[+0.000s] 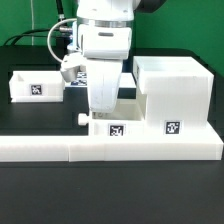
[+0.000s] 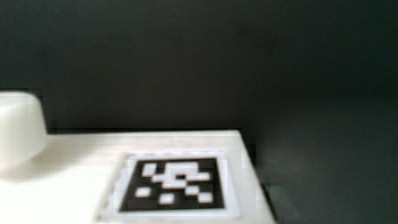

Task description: Assemble drawer

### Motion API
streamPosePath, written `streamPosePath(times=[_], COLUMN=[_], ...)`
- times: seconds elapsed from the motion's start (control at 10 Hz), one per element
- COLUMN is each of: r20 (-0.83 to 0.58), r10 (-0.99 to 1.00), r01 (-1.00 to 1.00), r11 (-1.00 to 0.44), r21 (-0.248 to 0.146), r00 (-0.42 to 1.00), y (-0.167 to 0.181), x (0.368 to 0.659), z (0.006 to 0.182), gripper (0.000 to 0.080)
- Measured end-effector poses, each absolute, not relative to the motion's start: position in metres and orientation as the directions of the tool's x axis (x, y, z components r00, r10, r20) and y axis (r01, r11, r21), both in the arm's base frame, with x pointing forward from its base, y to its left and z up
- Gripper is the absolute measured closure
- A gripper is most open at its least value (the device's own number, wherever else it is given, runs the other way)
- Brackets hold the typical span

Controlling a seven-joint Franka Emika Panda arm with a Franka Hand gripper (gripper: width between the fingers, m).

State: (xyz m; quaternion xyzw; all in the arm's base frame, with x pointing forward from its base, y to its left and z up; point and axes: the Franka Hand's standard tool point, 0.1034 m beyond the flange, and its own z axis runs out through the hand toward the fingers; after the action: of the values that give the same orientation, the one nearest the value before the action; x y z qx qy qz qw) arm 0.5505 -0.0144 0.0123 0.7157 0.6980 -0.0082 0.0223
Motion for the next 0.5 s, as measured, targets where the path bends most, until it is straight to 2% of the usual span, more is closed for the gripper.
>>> streamPosePath(times=[0.5], r20=[-0.042], r10=[0.999], r01=[0.999], r11=[-0.034], r21=[0.018], r00=[0.035], y=[-0.0099], x=[0.5499], z=[0.0110], gripper=[0.0757])
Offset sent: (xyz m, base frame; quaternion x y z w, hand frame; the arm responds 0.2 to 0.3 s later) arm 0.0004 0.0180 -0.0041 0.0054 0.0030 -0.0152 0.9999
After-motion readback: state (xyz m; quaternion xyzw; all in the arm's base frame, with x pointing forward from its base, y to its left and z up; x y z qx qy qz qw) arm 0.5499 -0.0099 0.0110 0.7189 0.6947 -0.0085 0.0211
